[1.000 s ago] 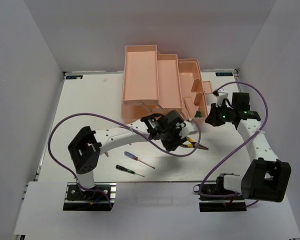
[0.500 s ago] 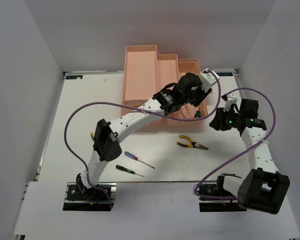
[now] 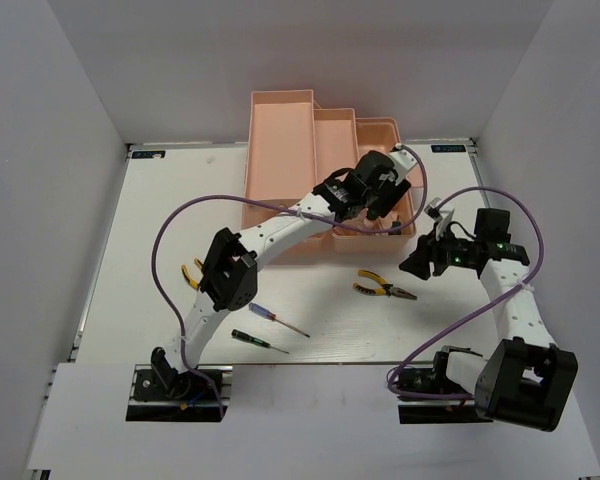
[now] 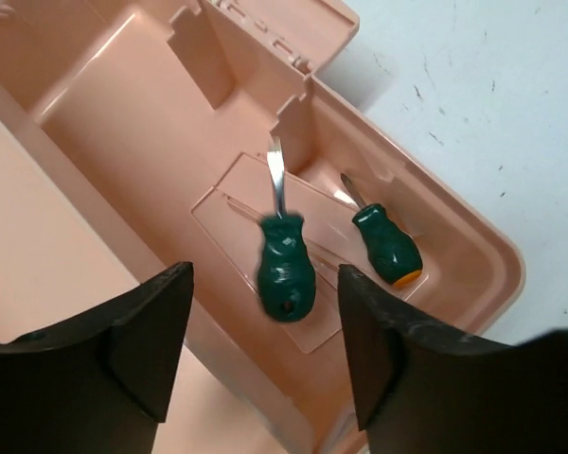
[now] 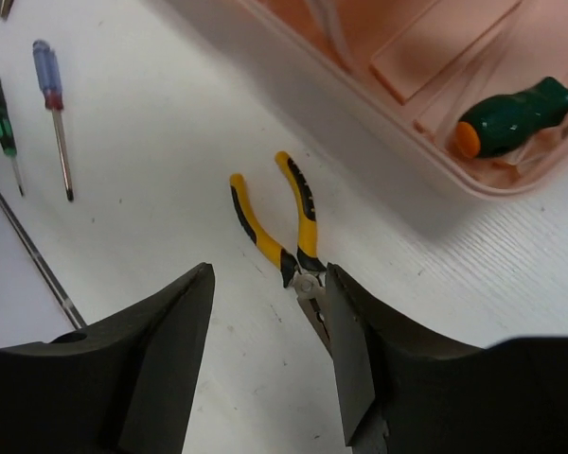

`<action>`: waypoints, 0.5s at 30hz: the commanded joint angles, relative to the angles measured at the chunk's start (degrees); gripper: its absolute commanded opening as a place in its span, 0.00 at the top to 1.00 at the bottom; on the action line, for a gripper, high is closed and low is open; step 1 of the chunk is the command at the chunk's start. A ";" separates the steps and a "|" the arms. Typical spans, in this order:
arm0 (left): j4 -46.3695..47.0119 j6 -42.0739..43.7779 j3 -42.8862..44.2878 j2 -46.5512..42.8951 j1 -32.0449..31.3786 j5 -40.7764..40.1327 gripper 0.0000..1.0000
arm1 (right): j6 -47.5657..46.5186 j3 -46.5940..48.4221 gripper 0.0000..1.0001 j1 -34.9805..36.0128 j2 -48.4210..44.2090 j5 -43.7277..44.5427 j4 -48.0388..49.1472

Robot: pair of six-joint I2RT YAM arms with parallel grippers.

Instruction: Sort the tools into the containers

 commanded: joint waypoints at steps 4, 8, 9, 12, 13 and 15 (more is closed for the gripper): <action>2.13 -1.19 2.07 -4.90 -0.07 2.25 0.19 | -12.32 -2.95 0.45 1.50 0.22 -3.99 -0.09; 3.09 -1.80 0.49 -9.63 -0.07 2.26 0.19 | -13.91 -3.48 0.48 2.99 1.53 -3.90 -0.18; 3.62 -1.80 -2.56 -11.47 -0.07 2.26 0.22 | -14.09 -3.83 0.50 3.43 1.54 -3.38 0.60; 7.31 -2.33 -15.52 -22.96 -0.77 2.26 0.41 | -13.65 -4.36 0.52 6.50 2.41 -0.48 3.59; 8.97 -2.85 -20.12 -26.65 -0.77 2.26 0.48 | -13.65 -4.36 0.54 8.86 2.94 0.31 3.69; 13.10 -3.90 -34.23 -38.65 -0.78 3.40 0.66 | -14.00 -4.53 0.54 11.24 4.52 3.63 4.91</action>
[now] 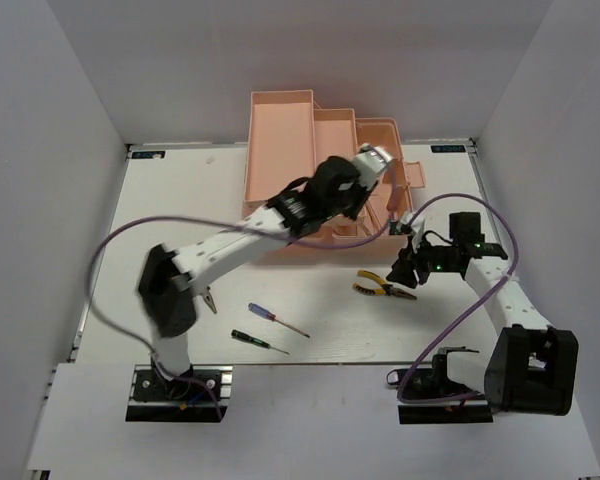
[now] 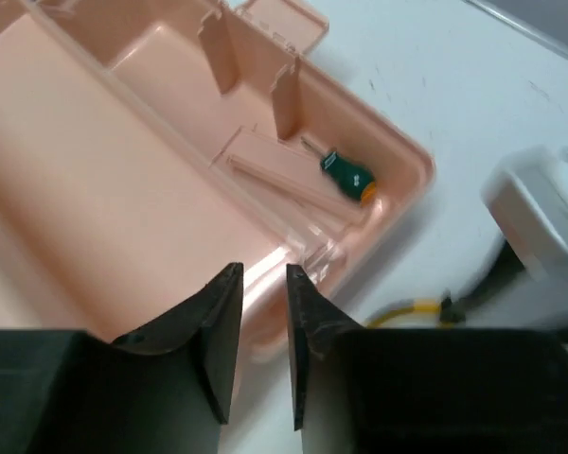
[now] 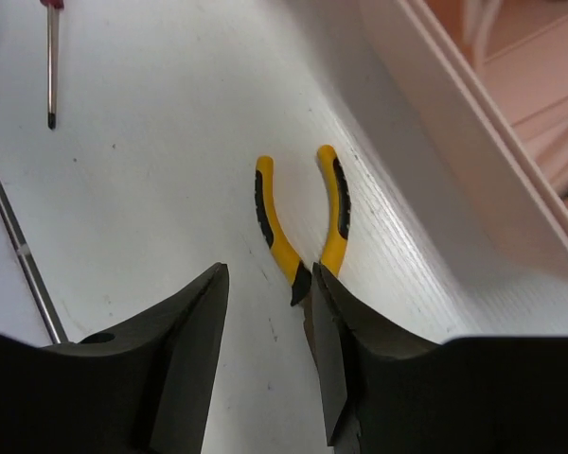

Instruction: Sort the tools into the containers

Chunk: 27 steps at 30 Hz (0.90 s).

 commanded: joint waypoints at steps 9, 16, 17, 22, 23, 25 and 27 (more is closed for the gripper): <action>3.76 -9.21 -49.50 -47.95 -0.45 -1.99 0.21 | 7.52 -6.23 0.50 14.34 4.27 21.20 20.90; -0.99 -11.86 -55.69 -54.48 -0.45 -6.21 0.18 | 13.33 -4.56 0.47 16.46 8.93 30.80 23.56; -1.70 -11.86 -55.69 -54.49 -0.45 -7.08 0.18 | 13.68 -3.86 0.47 16.72 9.89 30.62 22.95; -2.75 -11.33 -56.30 -54.49 -0.45 -7.80 0.18 | 13.95 -2.62 0.47 17.86 12.97 30.80 20.75; -2.76 -11.33 -56.30 -54.49 -0.45 -7.80 0.18 | 13.95 -2.62 0.47 17.87 13.33 30.45 20.40; -2.76 -11.86 -56.83 -54.49 -0.45 -7.80 0.18 | 13.68 -2.80 0.47 18.39 13.94 30.36 20.13; -3.37 -12.38 -56.83 -53.97 -0.45 -8.32 0.18 | 13.51 -2.89 0.49 18.74 14.73 31.23 20.48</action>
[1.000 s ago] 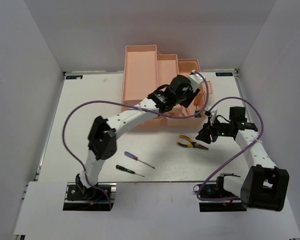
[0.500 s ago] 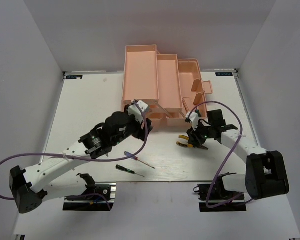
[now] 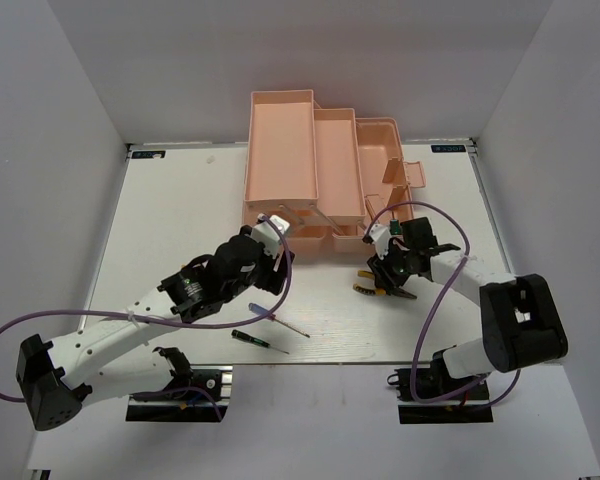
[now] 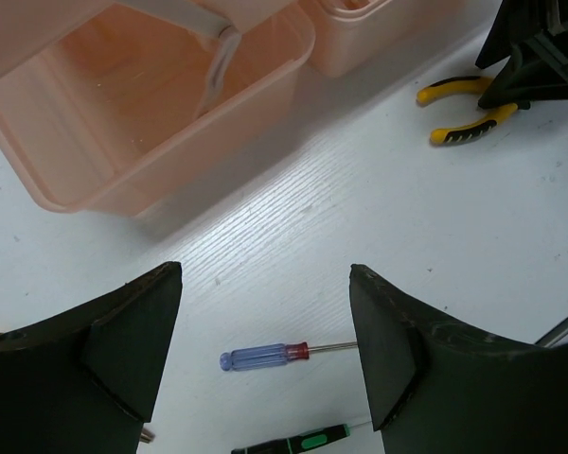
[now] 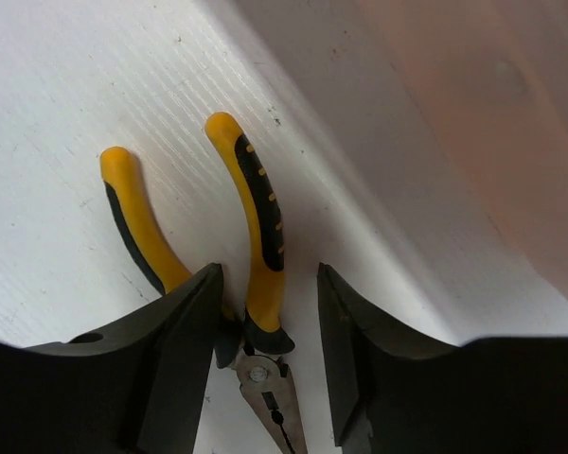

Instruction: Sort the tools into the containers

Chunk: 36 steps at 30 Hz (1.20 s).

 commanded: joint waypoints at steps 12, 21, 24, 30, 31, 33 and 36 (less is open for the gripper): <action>-4.10 -4.33 -1.71 0.99 -0.08 -7.39 0.20 | -2.61 0.78 0.78 2.05 2.51 2.35 -2.80; -4.64 -4.34 -1.18 2.84 -0.08 -8.45 0.20 | -2.97 0.87 0.93 2.14 2.33 1.03 -4.56; -4.64 -4.34 -1.18 2.31 -0.08 -9.67 0.20 | -3.05 1.04 1.00 2.05 2.15 0.51 -5.18; -7.53 -8.54 -1.18 2.31 -0.08 -17.30 0.20 | -7.36 3.33 1.00 1.97 -1.27 -6.96 -11.68; -8.06 -9.16 -1.18 2.31 -0.08 -18.28 0.20 | -10.06 3.77 1.00 1.97 -3.54 -10.97 -15.51; -8.77 -9.70 -1.18 2.31 -0.08 -20.39 0.20 | -11.92 5.78 1.00 1.88 -5.05 -13.37 -18.44; -11.04 -11.89 0.13 3.54 -0.08 -22.75 0.18 | -16.93 9.56 1.00 1.97 -7.95 -20.13 -27.30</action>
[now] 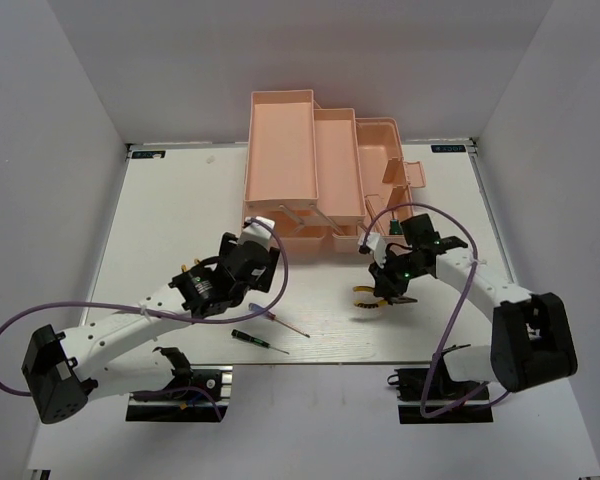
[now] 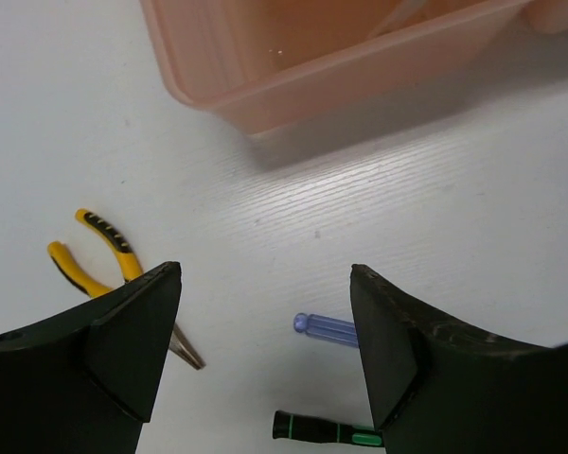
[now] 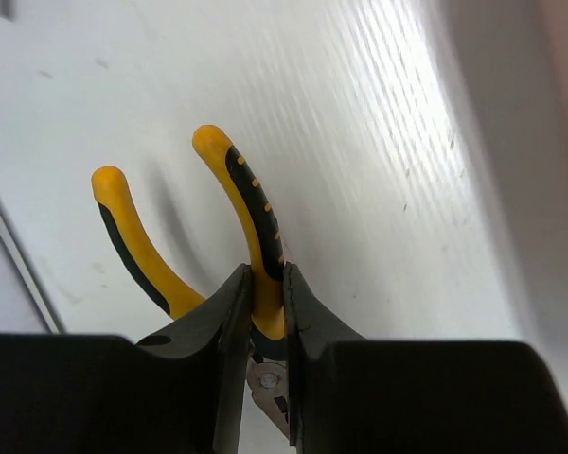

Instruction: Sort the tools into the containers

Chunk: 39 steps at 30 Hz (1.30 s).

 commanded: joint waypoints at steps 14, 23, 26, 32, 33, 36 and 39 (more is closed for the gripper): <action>-17.66 -21.17 4.10 2.09 0.45 -21.32 0.09 | 19.94 28.28 1.00 0.04 -3.67 -3.19 -1.66; -19.42 -23.56 4.10 2.09 0.45 -23.17 0.09 | 40.59 42.68 1.00 0.30 6.16 9.47 8.98; -22.83 -28.64 4.10 2.09 0.45 -24.83 0.09 | 46.21 52.31 1.00 0.30 14.58 14.04 8.03; -22.43 -40.69 -0.36 -5.01 0.98 -25.98 0.09 | 58.17 74.48 1.00 0.31 31.99 19.75 -3.21; -21.19 -41.57 -1.68 -6.25 0.98 -25.98 0.09 | 59.06 77.48 1.00 0.39 34.28 19.33 -3.75; -15.04 -42.72 -6.87 -8.81 0.98 -27.30 0.10 | 62.14 78.83 1.00 0.65 36.31 19.59 -2.79; -13.18 -44.21 -9.07 -8.38 0.98 -27.83 0.12 | 63.73 78.39 1.00 0.74 37.37 19.42 -2.17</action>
